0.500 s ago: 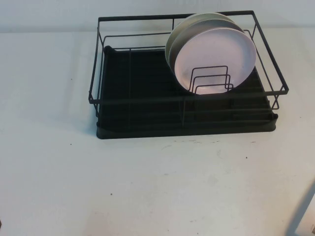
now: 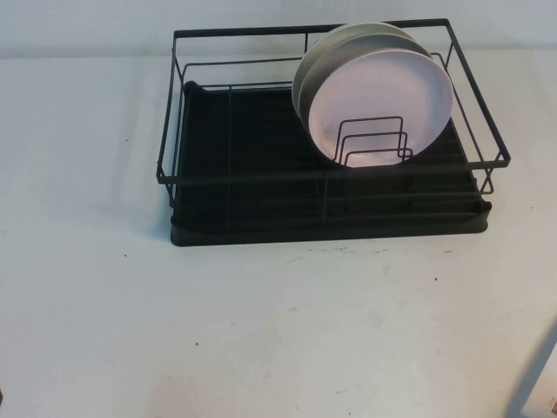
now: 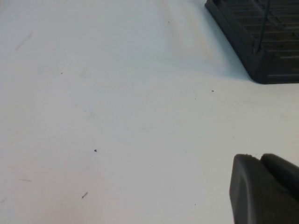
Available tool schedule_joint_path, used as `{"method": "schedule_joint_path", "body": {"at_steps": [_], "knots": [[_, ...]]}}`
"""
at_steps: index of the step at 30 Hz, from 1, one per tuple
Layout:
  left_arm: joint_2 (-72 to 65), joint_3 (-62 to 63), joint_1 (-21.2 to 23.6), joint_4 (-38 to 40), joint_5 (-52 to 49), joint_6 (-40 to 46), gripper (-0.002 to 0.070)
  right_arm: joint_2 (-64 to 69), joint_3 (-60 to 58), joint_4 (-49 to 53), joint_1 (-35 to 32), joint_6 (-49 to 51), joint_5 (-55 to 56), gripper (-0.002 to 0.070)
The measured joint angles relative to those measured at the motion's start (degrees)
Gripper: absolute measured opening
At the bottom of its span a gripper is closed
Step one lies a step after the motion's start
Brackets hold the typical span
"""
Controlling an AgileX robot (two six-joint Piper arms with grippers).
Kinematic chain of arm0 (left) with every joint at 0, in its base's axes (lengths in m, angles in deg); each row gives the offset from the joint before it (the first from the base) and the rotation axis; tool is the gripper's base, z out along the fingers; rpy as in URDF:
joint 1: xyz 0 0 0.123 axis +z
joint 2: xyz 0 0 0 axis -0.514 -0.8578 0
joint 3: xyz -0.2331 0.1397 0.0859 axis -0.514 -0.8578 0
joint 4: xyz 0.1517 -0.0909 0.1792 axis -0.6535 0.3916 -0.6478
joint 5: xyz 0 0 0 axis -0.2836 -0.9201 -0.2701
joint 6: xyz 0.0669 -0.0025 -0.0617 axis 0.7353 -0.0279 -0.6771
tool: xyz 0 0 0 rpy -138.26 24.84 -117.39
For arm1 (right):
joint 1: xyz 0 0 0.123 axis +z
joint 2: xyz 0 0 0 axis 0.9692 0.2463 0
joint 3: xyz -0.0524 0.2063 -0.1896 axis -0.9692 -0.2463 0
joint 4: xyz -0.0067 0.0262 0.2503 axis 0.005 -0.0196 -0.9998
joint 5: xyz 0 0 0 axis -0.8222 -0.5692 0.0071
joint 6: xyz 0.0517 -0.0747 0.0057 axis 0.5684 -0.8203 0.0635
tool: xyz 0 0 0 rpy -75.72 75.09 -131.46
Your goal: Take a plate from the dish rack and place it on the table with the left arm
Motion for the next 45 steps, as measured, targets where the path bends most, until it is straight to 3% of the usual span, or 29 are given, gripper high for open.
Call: {"method": "schedule_joint_path", "body": {"at_steps": [30,32,38,45], "knots": [[0.0,0.0,0.0,-0.3,0.5,-0.3,-0.0004,0.0,0.0,0.0,0.0,0.0,0.0,-0.0018],[0.0,0.0,0.0,3.7,2.1,-3.1,-0.0004,0.0,0.0,0.0,0.0,0.0,0.0,-0.0018],[0.0,0.0,0.0,29.1,10.2,-19.8,-0.0004,0.0,0.0,0.0,0.0,0.0,0.0,-0.0018],[0.0,0.0,0.0,35.3,16.9,-20.7,-0.0004,0.0,0.0,0.0,0.0,0.0,0.0,-0.0018]]}}
